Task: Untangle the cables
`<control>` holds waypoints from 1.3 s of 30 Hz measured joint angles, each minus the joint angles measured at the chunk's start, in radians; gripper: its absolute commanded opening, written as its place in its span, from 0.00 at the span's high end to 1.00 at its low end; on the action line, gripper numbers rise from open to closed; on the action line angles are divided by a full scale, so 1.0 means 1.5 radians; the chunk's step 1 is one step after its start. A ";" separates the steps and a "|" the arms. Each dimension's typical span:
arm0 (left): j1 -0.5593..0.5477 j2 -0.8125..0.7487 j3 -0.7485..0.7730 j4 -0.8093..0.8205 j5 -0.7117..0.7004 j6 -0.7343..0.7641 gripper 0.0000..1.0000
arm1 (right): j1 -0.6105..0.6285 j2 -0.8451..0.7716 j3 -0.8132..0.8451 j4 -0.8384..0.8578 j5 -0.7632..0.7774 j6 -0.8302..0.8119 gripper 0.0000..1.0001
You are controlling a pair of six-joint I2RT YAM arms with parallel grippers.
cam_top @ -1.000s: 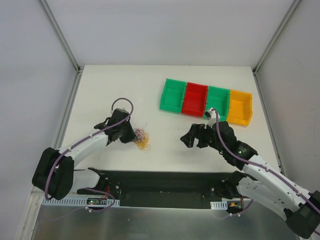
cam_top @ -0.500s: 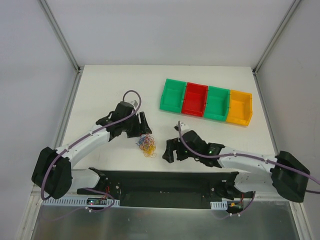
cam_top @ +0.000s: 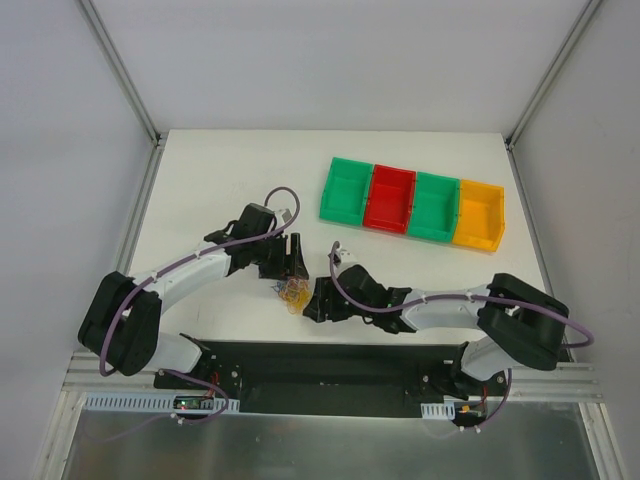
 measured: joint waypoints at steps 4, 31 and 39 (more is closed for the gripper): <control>0.000 0.000 -0.009 0.001 0.006 0.006 0.35 | 0.001 0.056 0.009 0.036 -0.030 0.019 0.58; -0.140 0.006 -0.046 -0.010 -0.217 0.003 0.37 | 0.001 -0.304 -0.048 -0.112 0.143 -0.088 1.00; -0.140 0.055 -0.020 -0.010 -0.265 -0.006 0.37 | -0.011 -0.489 0.115 -0.374 0.278 -0.206 1.00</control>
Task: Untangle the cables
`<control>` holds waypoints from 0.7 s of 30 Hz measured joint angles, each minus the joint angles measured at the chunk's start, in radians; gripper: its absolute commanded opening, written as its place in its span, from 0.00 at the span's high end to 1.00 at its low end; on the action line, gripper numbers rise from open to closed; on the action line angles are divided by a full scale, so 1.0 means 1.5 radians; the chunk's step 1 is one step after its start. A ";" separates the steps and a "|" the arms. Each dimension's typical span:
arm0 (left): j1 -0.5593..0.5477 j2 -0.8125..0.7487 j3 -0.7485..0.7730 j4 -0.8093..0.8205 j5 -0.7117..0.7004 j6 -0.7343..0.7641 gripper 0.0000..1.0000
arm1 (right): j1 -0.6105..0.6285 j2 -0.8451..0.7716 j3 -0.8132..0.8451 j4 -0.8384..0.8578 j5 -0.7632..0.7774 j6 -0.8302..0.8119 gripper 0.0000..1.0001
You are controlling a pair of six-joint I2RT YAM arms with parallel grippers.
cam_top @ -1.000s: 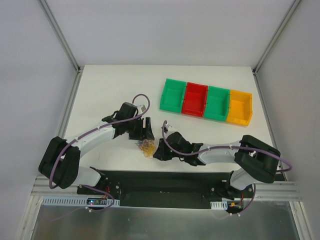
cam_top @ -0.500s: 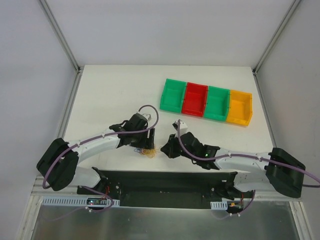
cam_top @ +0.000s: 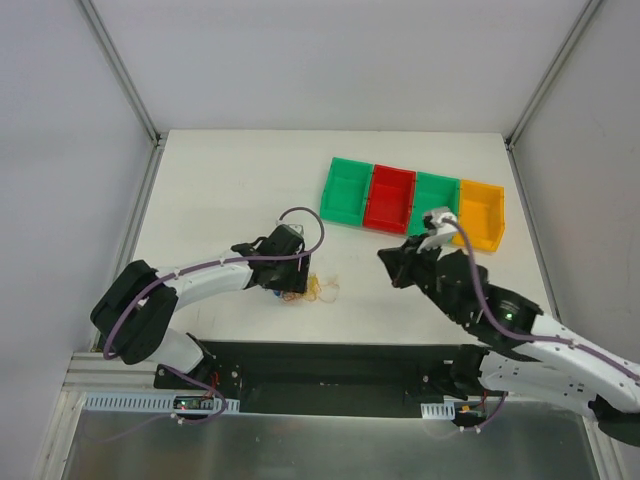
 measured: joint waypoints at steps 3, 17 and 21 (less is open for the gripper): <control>0.005 0.001 0.001 -0.002 -0.022 -0.001 0.37 | -0.019 -0.039 0.094 -0.072 0.038 -0.045 1.00; 0.053 -0.035 -0.018 -0.020 -0.020 -0.004 0.28 | -0.034 -0.067 0.267 -0.165 0.091 -0.173 0.84; 0.053 -0.087 -0.026 -0.034 -0.001 -0.004 0.22 | -0.034 -0.025 0.126 -0.123 0.020 -0.153 0.51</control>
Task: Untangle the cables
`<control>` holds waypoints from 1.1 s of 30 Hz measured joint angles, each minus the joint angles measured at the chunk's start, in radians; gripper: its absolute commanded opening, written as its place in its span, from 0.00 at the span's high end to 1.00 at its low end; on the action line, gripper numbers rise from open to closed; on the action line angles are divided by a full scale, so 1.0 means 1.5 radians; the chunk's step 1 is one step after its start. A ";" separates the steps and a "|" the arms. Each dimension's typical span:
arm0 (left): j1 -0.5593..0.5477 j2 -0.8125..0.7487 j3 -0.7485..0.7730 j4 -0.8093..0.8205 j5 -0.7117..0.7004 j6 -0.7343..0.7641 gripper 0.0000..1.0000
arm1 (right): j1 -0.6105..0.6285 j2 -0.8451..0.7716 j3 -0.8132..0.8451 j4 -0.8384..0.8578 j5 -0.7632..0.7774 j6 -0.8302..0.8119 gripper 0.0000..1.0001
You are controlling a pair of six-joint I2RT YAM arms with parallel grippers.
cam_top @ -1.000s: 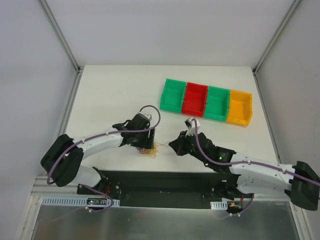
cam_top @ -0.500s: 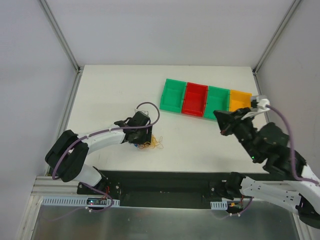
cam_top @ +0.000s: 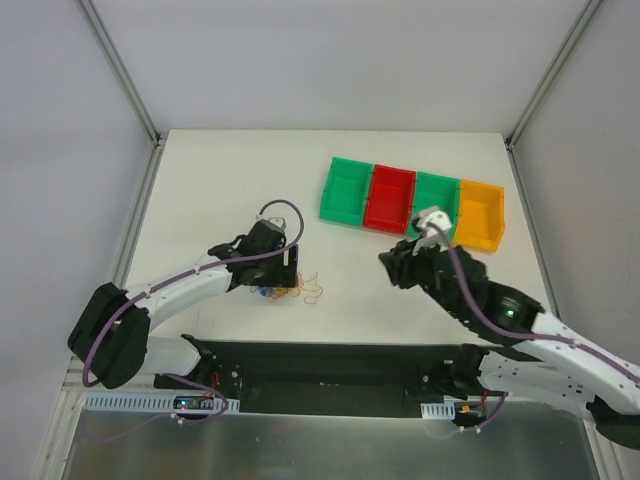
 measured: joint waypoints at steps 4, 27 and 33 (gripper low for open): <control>0.000 -0.052 0.001 -0.002 0.009 0.003 0.20 | 0.000 0.058 -0.154 0.090 -0.083 0.010 0.32; 0.043 -0.011 0.009 -0.038 -0.024 0.003 0.16 | -0.098 0.570 -0.062 0.327 -0.308 0.293 0.29; 0.043 0.066 0.019 -0.037 -0.037 -0.005 0.19 | -0.095 0.646 -0.035 0.351 -0.395 0.337 0.58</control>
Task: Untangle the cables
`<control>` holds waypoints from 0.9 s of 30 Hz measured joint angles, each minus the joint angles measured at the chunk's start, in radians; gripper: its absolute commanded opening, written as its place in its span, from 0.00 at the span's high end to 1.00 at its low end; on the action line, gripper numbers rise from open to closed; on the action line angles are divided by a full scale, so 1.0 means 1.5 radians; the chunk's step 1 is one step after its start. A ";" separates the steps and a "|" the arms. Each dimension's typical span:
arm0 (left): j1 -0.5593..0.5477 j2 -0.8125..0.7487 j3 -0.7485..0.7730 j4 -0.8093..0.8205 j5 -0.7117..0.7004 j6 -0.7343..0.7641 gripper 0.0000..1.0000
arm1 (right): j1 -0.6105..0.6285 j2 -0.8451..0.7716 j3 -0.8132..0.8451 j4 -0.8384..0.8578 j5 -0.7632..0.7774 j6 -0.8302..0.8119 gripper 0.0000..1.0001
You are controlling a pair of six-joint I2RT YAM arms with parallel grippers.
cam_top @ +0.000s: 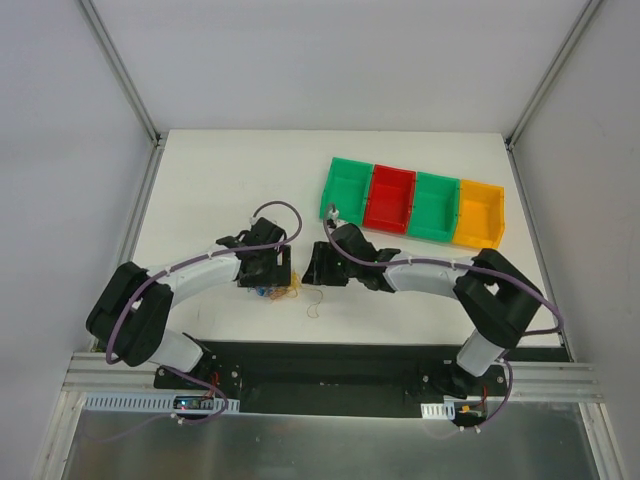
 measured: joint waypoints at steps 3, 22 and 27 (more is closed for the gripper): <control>0.000 0.012 0.001 0.000 -0.006 -0.004 0.19 | 0.001 0.033 0.003 0.024 -0.035 0.020 0.90; 0.044 0.020 0.003 -0.022 -0.102 -0.028 0.24 | -0.115 -0.596 -0.120 -0.235 0.259 -0.083 1.00; 0.060 0.020 0.003 -0.024 -0.104 -0.031 0.24 | -0.193 -0.711 -0.049 -0.393 0.377 -0.141 1.00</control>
